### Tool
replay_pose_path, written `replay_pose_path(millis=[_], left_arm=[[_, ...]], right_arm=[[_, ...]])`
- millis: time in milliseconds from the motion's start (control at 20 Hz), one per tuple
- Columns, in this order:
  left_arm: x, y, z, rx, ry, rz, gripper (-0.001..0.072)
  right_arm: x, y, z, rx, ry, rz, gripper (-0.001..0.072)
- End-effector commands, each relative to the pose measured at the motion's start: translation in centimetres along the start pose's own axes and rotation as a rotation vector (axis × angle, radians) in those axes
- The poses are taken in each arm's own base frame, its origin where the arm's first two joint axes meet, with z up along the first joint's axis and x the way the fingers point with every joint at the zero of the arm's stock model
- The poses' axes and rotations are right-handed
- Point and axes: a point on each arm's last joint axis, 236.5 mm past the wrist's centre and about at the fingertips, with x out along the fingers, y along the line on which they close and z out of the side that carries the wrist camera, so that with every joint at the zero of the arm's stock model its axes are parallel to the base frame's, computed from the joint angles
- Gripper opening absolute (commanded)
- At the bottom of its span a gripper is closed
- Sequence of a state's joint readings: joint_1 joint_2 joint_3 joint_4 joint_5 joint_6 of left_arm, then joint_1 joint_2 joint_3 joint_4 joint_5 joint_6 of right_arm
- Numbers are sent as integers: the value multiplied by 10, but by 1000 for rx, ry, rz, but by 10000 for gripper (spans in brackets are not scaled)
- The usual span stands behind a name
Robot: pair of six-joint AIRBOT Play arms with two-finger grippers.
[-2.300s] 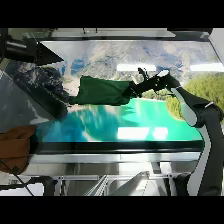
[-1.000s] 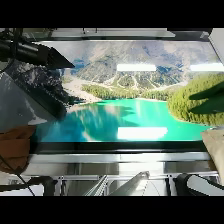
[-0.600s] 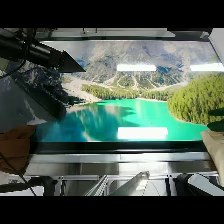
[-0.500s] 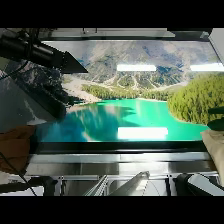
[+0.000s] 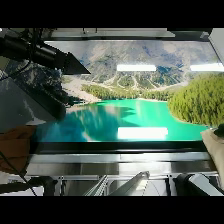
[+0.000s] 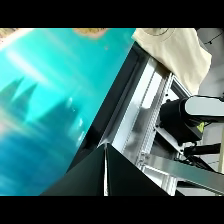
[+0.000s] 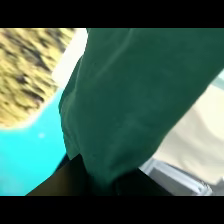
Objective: Fold the shirts.
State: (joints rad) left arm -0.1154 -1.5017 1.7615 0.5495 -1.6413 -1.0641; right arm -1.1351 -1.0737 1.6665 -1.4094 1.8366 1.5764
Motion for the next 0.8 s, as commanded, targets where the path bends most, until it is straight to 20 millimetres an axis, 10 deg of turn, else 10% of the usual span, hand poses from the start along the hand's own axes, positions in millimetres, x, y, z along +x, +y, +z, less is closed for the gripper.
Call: replay_pose_path(millis=[0,300,350,400,450,750], left_arm=[[0,0,1,1,-2,0,17],[1,0,1,2,-2,0,17],[1,0,1,2,-2,0,17],[1,0,1,3,-4,0,17],[2,0,3,5,-10,3,17],[14,-10,4,51,3,-13,17]], right_arm=[[38,-49,-42,106,167,-130,33],[84,-109,-105,176,446,-339,37],[86,-114,-109,178,466,-361,194],[86,-117,-109,178,475,-374,562],[85,-121,-109,179,479,-391,704],[83,-126,-109,179,481,-414,705]])
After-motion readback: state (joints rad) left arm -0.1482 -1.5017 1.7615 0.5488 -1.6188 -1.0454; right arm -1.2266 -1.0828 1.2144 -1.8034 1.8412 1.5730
